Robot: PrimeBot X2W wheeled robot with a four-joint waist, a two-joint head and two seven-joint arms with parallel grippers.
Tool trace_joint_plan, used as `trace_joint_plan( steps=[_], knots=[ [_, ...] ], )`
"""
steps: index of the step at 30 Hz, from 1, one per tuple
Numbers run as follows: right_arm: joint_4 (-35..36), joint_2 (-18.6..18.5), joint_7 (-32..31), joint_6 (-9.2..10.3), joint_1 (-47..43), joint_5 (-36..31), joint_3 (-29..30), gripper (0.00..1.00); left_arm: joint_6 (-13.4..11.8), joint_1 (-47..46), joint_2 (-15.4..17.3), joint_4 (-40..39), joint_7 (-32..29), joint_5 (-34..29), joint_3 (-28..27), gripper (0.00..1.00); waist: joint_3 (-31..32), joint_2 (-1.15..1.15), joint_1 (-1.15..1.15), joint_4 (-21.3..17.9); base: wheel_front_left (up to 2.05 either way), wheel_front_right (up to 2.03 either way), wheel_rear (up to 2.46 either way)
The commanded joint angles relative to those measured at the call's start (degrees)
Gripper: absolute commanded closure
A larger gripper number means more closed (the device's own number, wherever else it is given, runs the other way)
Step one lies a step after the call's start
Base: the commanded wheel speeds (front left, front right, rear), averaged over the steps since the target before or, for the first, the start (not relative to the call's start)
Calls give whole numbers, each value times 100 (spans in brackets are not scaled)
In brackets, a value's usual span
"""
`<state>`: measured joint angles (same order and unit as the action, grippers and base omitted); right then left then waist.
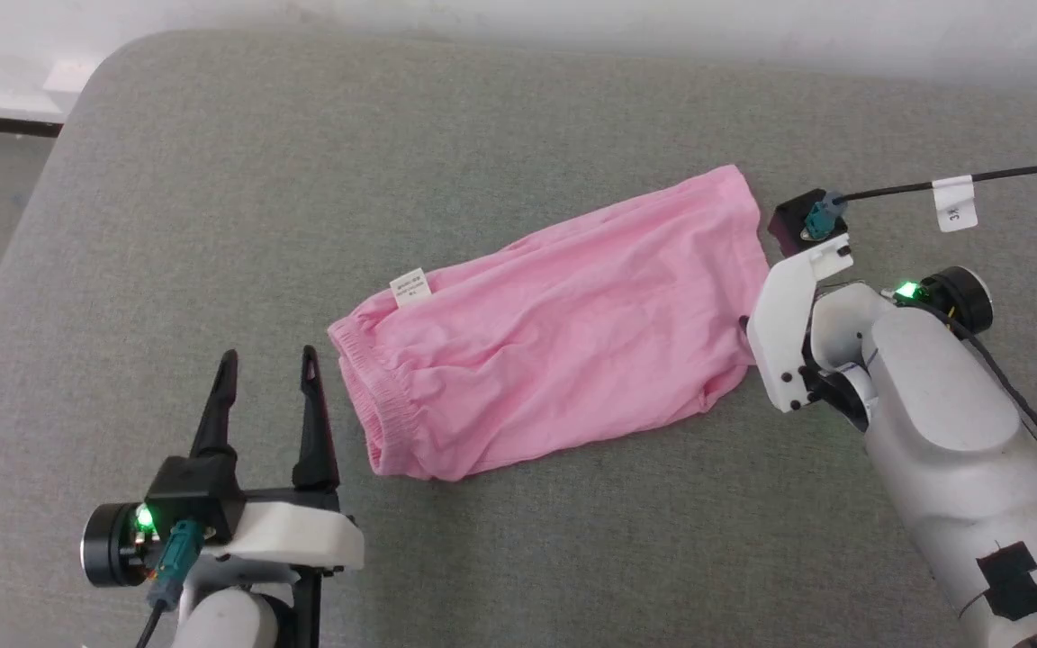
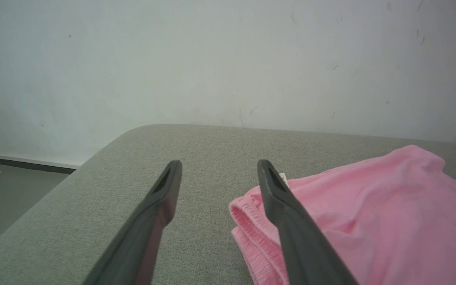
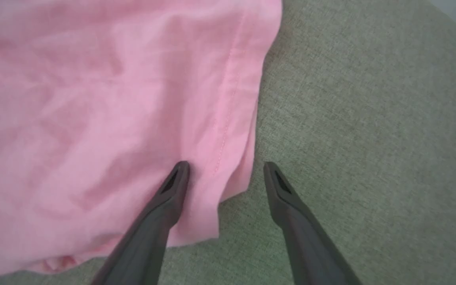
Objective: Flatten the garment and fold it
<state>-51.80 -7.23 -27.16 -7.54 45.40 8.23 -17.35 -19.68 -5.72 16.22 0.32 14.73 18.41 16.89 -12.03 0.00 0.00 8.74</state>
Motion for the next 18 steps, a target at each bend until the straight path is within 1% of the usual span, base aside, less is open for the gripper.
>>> trace_joint_plan(
  steps=[1,5,8,9,10,11,12,15,16,18],
  knots=[
    [-4,-11,-34,5,-67,-76,17,0,48,27,-46,-29,26,-71,-29,0,-48,0,0,67,0,0,0],
    [-137,20,-232,5,-115,-299,31,0,214,-22,-195,25,26,-131,-123,0,-120,0,0,198,0,0,0],
    [-258,39,-431,5,-177,-350,-2,0,329,-26,-283,93,26,-98,-205,0,-137,0,0,249,0,0,0],
    [-297,44,-509,5,-192,-321,4,20,366,-11,-326,118,26,-32,-223,0,-136,0,0,255,0,0,0],
    [-302,50,-527,5,-200,-277,22,79,413,15,-382,156,-12,86,-227,0,-130,0,0,255,0,0,0],
    [-299,48,-530,5,-209,-246,29,100,462,19,-423,145,-73,187,-220,0,-121,0,0,250,0,0,0],
    [-299,44,-547,5,-220,-213,18,100,492,19,-460,91,-176,268,-197,0,-108,0,0,241,0,0,0],
    [-240,26,-497,5,-231,-89,27,100,531,17,-485,-99,-915,473,-43,0,-72,0,0,211,0,0,0],
    [-212,20,-472,5,-233,-58,24,100,518,16,-487,-147,-1284,565,13,0,-62,0,0,201,0,0,0],
    [-151,12,-420,5,-235,-9,-5,100,390,-8,-459,-248,-2062,664,112,0,-48,0,0,179,0,0,0]
  ],
)
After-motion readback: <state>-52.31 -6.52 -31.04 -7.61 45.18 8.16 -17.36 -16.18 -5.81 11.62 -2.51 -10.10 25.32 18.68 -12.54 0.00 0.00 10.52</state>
